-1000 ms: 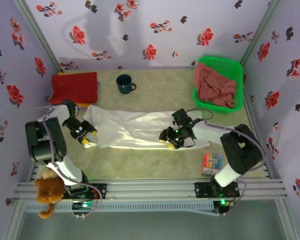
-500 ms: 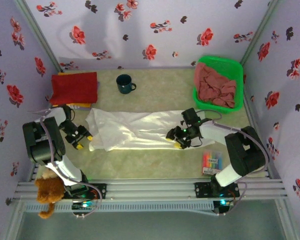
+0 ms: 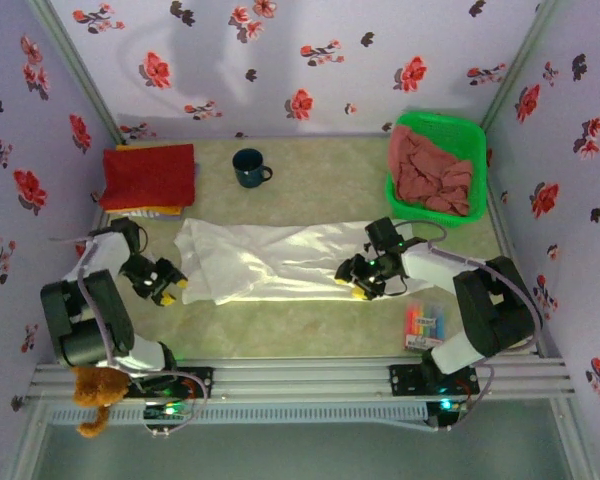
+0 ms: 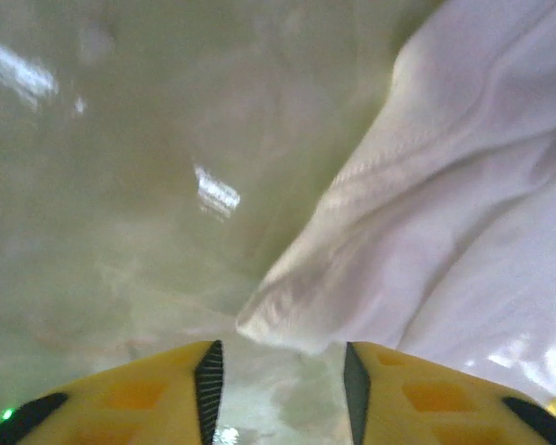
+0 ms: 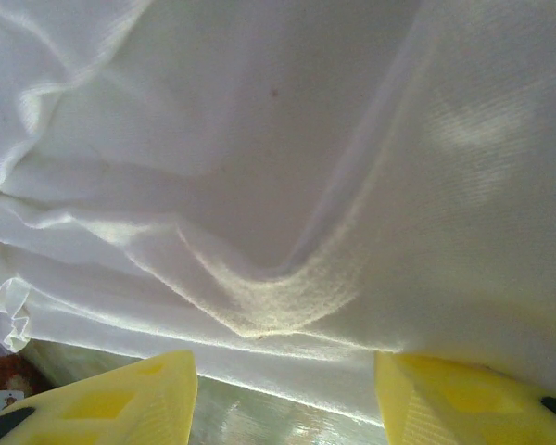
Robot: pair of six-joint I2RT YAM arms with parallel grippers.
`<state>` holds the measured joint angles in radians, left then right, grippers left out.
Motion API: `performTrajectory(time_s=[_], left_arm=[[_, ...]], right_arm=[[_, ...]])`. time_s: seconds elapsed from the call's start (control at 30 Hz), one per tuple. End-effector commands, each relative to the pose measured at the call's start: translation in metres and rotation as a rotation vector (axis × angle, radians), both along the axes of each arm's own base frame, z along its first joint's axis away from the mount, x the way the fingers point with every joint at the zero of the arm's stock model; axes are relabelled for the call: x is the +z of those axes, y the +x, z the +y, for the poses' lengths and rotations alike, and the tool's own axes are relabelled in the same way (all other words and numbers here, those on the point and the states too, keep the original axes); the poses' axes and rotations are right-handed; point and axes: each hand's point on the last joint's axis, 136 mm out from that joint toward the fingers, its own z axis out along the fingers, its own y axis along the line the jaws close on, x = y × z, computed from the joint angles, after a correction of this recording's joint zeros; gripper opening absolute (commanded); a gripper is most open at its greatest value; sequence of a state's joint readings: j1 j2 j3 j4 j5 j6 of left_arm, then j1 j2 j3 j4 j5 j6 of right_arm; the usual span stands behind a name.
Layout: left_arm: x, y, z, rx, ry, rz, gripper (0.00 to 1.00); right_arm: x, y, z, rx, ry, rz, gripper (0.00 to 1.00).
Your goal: Fold and stack the t-shirts
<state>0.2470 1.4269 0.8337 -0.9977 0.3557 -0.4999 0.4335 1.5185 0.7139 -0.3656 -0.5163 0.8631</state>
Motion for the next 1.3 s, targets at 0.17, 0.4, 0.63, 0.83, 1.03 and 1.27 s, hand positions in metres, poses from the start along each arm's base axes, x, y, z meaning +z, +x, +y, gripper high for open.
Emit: performTrajectory(time_s=[0.17,0.4,0.63,0.83,1.03,1.27], left_arm=[[0.011,-0.015,-0.007,0.004,0.040,0.039,0.36],[0.002,0.016,-0.026,0.290,-0.091,-0.127,0.37],[0.003,0.023,-0.018,0.362,-0.058,-0.154,0.37],[-0.015,0.004,-0.018,0.342,-0.035,-0.091,0.37],[-0.016,-0.011,-0.001,0.395,0.079,-0.086,0.47],[-0.027,-0.008,-0.006,0.499,0.017,-0.115,0.45]], right_arm=[[-0.015,-0.017,-0.016,0.019,-0.074,0.059,0.55],[-0.012,-0.017,-0.014,0.031,-0.059,0.054,0.56],[-0.013,-0.018,-0.014,0.054,-0.060,0.057,0.56],[-0.014,-0.016,-0.011,0.062,-0.052,0.061,0.55],[-0.015,-0.013,-0.008,0.062,-0.043,0.056,0.56],[-0.014,-0.013,-0.008,0.072,-0.042,0.056,0.56]])
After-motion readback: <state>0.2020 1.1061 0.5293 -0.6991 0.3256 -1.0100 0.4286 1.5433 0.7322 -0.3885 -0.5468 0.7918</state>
